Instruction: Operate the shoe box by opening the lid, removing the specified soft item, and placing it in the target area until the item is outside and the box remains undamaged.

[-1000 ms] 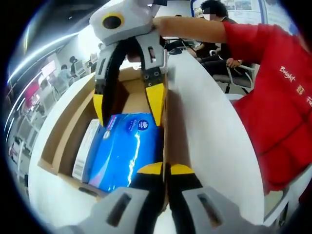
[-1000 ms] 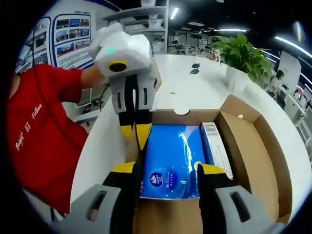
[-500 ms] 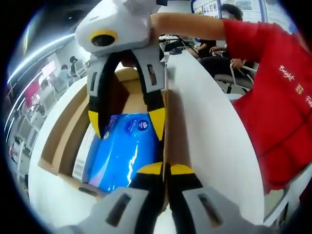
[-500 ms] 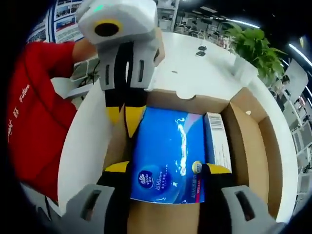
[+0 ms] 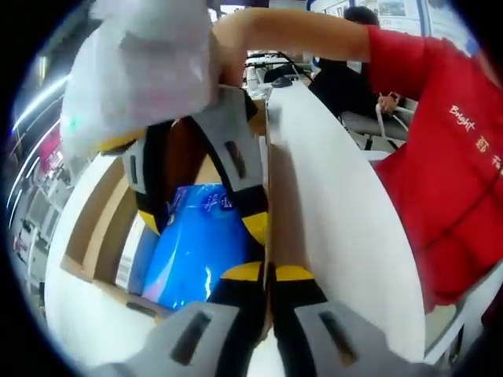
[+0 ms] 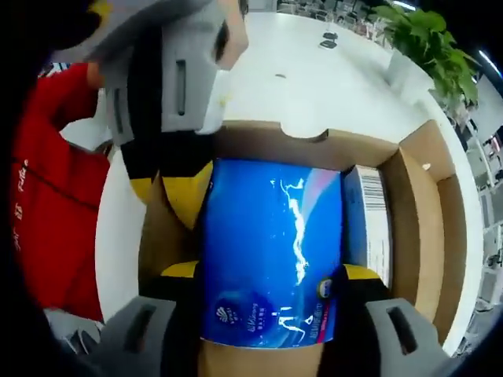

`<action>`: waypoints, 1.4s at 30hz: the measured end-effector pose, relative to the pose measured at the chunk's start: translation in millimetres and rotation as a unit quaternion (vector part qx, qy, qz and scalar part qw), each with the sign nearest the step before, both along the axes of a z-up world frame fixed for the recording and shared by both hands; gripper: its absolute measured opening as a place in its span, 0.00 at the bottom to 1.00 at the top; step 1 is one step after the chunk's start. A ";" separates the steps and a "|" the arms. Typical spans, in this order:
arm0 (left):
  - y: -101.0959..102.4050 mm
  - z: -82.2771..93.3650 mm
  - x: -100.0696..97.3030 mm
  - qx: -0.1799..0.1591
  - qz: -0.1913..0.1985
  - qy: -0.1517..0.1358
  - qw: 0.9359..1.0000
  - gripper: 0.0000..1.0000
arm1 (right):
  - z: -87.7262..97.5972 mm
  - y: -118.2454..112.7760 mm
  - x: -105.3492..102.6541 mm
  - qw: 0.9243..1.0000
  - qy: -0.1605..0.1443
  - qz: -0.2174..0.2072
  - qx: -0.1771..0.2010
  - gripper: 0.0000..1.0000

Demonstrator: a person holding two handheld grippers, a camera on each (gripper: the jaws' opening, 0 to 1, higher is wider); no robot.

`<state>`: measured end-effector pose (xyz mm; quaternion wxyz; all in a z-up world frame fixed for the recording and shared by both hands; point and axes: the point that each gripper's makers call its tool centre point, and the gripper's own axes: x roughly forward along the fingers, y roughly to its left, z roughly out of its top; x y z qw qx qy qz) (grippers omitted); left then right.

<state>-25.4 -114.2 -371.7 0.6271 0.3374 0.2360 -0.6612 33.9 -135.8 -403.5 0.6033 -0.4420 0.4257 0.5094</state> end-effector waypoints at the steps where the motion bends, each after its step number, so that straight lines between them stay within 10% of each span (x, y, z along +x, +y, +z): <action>1: -0.1 0.3 -0.1 0.000 0.000 -0.001 1.000 0.02 | -0.7 0.3 1.2 1.000 -0.004 0.002 -0.009 0.70; 42: 1.1 1.4 1.6 -0.004 0.007 0.003 1.000 0.02 | -3.9 -128.6 -11.1 0.992 0.025 -0.008 -0.119 0.69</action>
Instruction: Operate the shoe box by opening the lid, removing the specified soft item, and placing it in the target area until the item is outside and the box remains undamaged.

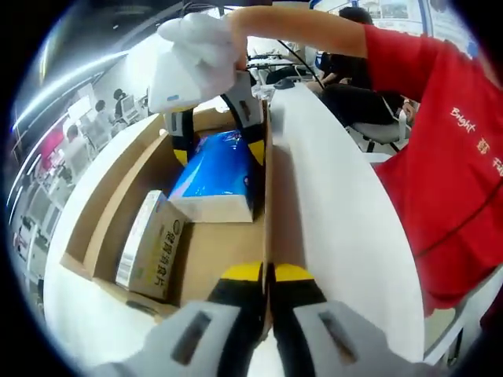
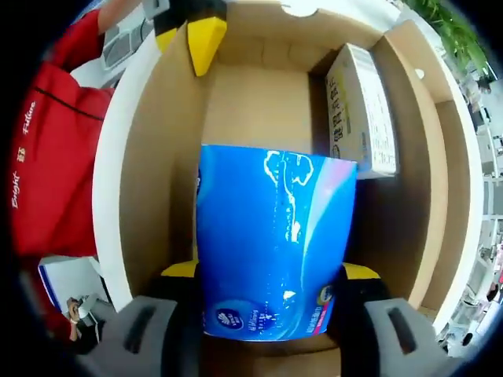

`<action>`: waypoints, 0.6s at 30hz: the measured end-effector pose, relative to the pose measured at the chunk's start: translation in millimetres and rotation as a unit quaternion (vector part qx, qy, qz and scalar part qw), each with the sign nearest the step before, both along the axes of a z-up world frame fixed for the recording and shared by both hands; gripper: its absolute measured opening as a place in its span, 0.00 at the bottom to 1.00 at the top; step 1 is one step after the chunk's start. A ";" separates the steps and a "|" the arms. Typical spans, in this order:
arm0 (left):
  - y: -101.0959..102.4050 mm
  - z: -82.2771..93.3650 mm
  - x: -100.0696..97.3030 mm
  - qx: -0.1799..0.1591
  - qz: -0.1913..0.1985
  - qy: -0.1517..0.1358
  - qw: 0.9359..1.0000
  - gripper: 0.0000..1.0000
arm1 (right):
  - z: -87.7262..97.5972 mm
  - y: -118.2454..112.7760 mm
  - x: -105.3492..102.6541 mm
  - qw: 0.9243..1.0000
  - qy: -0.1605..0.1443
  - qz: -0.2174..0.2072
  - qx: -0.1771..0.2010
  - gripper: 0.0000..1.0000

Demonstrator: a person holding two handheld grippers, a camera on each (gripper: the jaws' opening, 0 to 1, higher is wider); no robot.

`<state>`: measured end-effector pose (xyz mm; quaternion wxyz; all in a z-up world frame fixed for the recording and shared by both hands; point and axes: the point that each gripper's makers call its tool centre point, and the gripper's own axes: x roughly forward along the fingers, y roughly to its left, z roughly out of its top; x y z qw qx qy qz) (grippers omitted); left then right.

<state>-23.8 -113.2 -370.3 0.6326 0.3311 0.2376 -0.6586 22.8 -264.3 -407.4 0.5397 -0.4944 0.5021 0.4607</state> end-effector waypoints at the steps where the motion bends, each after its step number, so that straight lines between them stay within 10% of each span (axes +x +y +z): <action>1: -0.1 -0.2 -0.2 0.000 0.000 0.000 1.000 0.02 | 0.0 -0.6 -0.4 1.000 0.001 -0.001 -0.001 0.69; 18: -1.6 -0.2 -2.7 -0.002 0.002 0.001 1.000 0.02 | -24.9 -1.9 3.0 0.999 0.040 -0.026 -0.026 0.84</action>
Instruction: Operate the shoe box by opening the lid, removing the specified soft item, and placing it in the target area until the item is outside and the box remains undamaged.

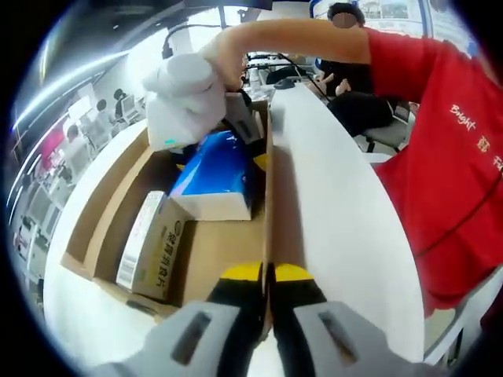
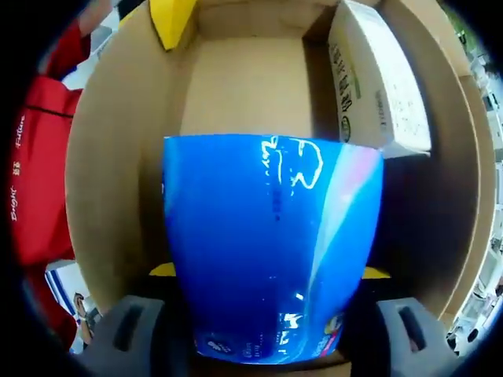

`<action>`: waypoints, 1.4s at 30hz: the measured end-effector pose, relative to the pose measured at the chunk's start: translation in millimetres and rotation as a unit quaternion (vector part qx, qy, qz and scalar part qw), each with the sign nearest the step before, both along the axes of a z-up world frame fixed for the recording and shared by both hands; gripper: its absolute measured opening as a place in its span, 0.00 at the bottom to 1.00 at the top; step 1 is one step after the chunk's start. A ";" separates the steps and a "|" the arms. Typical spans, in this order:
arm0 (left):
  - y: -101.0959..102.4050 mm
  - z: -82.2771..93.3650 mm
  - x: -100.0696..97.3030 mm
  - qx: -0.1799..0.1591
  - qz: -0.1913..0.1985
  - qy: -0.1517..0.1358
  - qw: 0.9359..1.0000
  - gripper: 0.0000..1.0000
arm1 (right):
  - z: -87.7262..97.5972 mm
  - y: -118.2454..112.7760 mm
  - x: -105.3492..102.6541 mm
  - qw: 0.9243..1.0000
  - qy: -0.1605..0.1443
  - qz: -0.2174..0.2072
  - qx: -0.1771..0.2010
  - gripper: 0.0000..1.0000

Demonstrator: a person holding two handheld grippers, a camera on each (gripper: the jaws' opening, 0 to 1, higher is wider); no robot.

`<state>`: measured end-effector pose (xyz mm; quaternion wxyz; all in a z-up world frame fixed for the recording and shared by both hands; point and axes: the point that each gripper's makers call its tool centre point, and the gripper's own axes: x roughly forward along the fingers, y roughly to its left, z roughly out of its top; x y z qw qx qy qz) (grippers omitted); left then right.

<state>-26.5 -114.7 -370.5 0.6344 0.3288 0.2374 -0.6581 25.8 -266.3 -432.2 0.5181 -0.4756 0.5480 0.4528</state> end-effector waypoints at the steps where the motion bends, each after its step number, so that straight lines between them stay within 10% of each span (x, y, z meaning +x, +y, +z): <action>1: -0.3 0.3 -0.2 -0.001 0.000 0.000 1.000 0.02 | -1.0 0.9 -1.2 1.000 0.001 0.001 -0.004 0.84; 8: -1.2 1.1 0.0 0.001 0.000 0.000 1.000 0.02 | 3.4 -0.4 -4.7 1.000 0.001 -0.004 -0.021 0.83; 14: -1.5 2.2 0.1 0.000 -0.002 0.001 1.000 0.02 | 11.1 3.0 -2.8 0.998 0.017 -0.018 0.062 0.74; 42: 0.0 3.2 2.5 -0.002 -0.003 0.002 1.000 0.01 | 77.0 -13.6 0.9 0.999 -0.029 0.011 0.043 0.74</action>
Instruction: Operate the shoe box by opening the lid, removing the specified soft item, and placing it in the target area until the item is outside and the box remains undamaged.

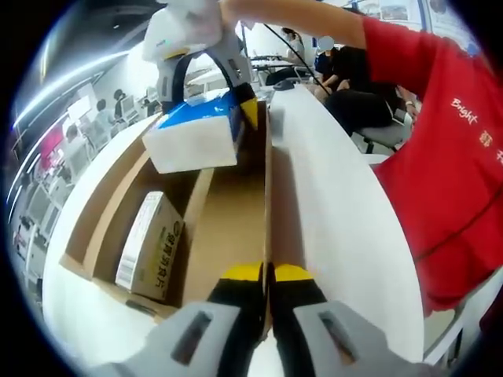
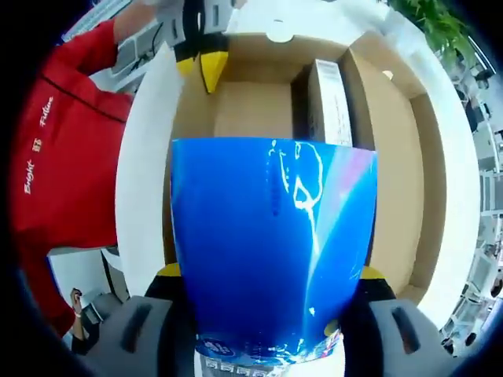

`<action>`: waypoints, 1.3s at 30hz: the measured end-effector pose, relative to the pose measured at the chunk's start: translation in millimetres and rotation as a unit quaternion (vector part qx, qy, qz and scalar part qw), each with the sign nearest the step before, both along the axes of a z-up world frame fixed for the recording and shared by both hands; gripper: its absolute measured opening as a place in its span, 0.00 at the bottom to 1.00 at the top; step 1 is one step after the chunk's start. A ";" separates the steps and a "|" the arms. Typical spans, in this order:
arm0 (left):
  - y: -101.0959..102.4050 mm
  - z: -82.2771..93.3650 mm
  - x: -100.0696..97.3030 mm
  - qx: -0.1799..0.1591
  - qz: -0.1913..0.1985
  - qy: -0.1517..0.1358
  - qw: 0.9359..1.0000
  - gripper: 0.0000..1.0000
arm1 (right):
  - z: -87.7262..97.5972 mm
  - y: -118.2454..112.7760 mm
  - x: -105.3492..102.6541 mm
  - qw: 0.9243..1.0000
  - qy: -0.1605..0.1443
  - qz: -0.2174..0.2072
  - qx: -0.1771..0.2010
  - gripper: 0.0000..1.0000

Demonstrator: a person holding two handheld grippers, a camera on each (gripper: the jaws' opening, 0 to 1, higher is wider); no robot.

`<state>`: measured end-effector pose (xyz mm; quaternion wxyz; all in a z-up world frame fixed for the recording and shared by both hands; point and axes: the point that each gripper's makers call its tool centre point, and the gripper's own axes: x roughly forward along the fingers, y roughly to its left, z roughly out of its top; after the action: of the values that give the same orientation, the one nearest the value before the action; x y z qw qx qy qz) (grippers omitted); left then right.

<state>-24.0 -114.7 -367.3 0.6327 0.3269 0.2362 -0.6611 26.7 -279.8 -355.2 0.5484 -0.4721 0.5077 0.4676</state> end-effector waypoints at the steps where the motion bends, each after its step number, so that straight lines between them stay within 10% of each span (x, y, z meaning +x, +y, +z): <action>1: 0.0 0.1 0.2 0.000 0.000 0.000 1.000 0.01 | 1.1 0.1 0.4 1.000 0.000 -0.001 0.001 0.74; 39: 0.0 -0.6 4.3 -0.005 0.002 -0.005 1.000 0.02 | 59.3 -62.6 -10.7 0.998 -0.044 -0.044 -0.001 0.74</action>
<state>-19.7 -114.7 -367.9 0.6370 0.3264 0.2308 -0.6591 16.0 -342.5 -296.0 0.5900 -0.4697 0.5038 0.4212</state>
